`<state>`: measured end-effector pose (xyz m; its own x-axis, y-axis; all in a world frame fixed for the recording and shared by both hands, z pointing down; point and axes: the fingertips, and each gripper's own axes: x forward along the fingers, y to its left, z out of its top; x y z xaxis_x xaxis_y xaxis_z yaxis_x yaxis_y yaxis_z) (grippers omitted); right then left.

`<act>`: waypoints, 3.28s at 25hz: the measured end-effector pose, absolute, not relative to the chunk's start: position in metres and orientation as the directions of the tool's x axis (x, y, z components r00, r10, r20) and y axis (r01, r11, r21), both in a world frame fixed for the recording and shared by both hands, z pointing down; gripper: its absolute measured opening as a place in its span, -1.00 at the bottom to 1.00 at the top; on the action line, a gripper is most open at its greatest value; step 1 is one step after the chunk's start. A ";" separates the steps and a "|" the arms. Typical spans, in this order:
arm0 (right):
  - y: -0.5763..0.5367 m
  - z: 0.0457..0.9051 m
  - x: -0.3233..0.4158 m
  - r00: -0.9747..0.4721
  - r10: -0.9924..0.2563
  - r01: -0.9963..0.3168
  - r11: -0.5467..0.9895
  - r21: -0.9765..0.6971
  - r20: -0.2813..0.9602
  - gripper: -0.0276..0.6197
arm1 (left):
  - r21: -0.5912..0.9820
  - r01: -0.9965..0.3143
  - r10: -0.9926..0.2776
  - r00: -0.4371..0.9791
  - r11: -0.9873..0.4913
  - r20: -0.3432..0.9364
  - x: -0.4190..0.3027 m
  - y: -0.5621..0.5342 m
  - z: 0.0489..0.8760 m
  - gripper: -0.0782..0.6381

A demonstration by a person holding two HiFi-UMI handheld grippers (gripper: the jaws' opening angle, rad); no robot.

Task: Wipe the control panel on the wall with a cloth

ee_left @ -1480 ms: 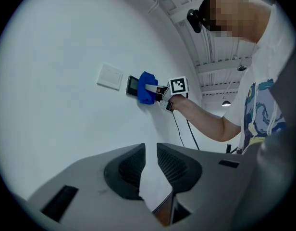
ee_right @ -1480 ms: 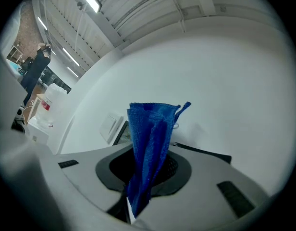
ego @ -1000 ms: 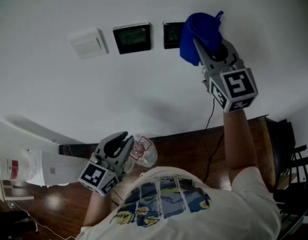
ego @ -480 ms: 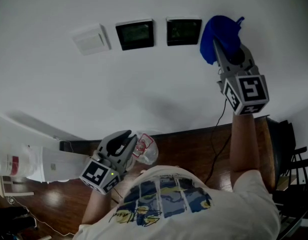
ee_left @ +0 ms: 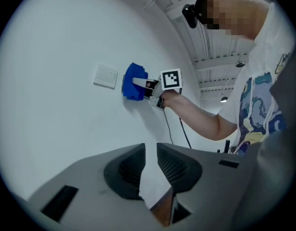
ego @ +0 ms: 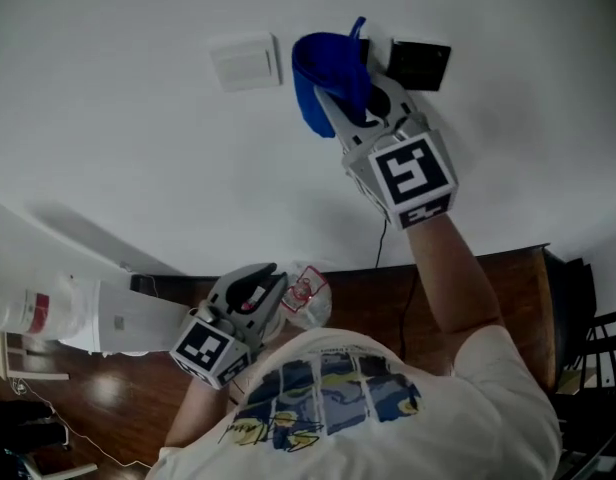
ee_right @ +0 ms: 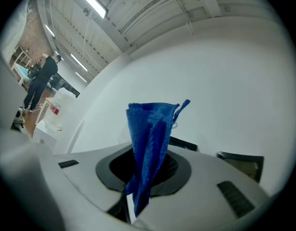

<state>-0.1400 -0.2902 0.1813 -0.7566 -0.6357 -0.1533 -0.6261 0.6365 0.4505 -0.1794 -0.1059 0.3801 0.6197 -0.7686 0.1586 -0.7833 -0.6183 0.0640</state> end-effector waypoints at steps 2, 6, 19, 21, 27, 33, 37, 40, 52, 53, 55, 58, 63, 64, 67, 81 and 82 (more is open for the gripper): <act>-0.303 0.186 -0.159 -0.750 -0.647 -0.633 0.639 0.437 -0.140 -0.68 | 0.071 -0.792 -0.775 0.608 -0.606 0.175 -0.194 -0.097 0.386 -0.58; -0.314 0.189 -0.171 -0.735 -0.666 -0.647 0.631 0.428 -0.128 -0.68 | 0.094 -0.812 -0.791 0.583 -0.576 0.188 -0.221 -0.089 0.395 -0.58; -0.330 0.177 -0.049 -0.597 -0.793 -0.731 0.471 0.494 -0.126 -0.68 | 0.115 -0.752 -0.734 0.659 -0.649 0.168 -0.187 -0.109 0.394 -0.58; -0.333 0.177 -0.026 -0.581 -0.803 -0.743 0.460 0.487 -0.129 -0.68 | 0.114 -0.739 -0.721 0.673 -0.664 0.161 -0.171 -0.113 0.392 -0.58; -0.345 0.179 0.038 -0.534 -0.835 -0.779 0.423 0.464 -0.135 -0.68 | 0.102 -0.711 -0.695 0.703 -0.696 0.152 -0.125 -0.122 0.385 -0.58; -0.359 0.185 0.081 -0.493 -0.859 -0.805 0.389 0.448 -0.138 -0.68 | 0.096 -0.710 -0.691 0.702 -0.698 0.171 -0.101 -0.129 0.386 -0.58; -0.367 0.192 0.089 -0.491 -0.861 -0.812 0.395 0.430 -0.135 -0.68 | 0.097 -0.716 -0.697 0.696 -0.691 0.174 -0.096 -0.128 0.384 -0.58; -0.356 0.189 0.085 -0.499 -0.856 -0.810 0.403 0.426 -0.139 -0.68 | 0.097 -0.723 -0.704 0.689 -0.684 0.172 -0.101 -0.126 0.384 -0.58; -0.284 0.178 -0.096 -0.720 -0.673 -0.664 0.597 0.451 -0.169 -0.68 | 0.100 -0.749 -0.730 0.661 -0.655 0.173 -0.162 -0.104 0.393 -0.58; -0.286 0.181 -0.113 -0.731 -0.663 -0.653 0.611 0.448 -0.160 -0.68 | 0.100 -0.752 -0.732 0.658 -0.652 0.175 -0.169 -0.101 0.394 -0.58; -0.292 0.183 -0.139 -0.742 -0.655 -0.640 0.627 0.444 -0.143 -0.68 | 0.098 -0.759 -0.740 0.650 -0.643 0.175 -0.182 -0.094 0.394 -0.58; -0.302 0.184 -0.164 -0.743 -0.656 -0.636 0.629 0.448 -0.133 -0.68 | 0.105 -0.774 -0.752 0.632 -0.624 0.186 -0.201 -0.086 0.398 -0.58; -0.313 0.185 -0.161 -0.721 -0.681 -0.656 0.611 0.444 -0.128 -0.68 | 0.118 -0.782 -0.760 0.622 -0.612 0.189 -0.217 -0.085 0.402 -0.58; -0.314 0.185 -0.155 -0.713 -0.689 -0.663 0.603 0.442 -0.130 -0.68 | 0.116 -0.779 -0.756 0.627 -0.617 0.190 -0.216 -0.085 0.403 -0.58; -0.318 0.185 -0.130 -0.680 -0.720 -0.690 0.569 0.447 -0.135 -0.68 | 0.116 -0.761 -0.739 0.648 -0.638 0.186 -0.208 -0.090 0.403 -0.58; -0.350 0.173 0.056 -0.491 -0.854 -0.821 0.388 0.419 -0.171 -0.68 | 0.113 -0.674 -0.647 0.735 -0.730 0.204 -0.109 -0.115 0.404 -0.58; -0.352 0.174 0.064 -0.483 -0.858 -0.827 0.381 0.413 -0.177 -0.68 | 0.113 -0.670 -0.641 0.738 -0.734 0.210 -0.102 -0.116 0.404 -0.58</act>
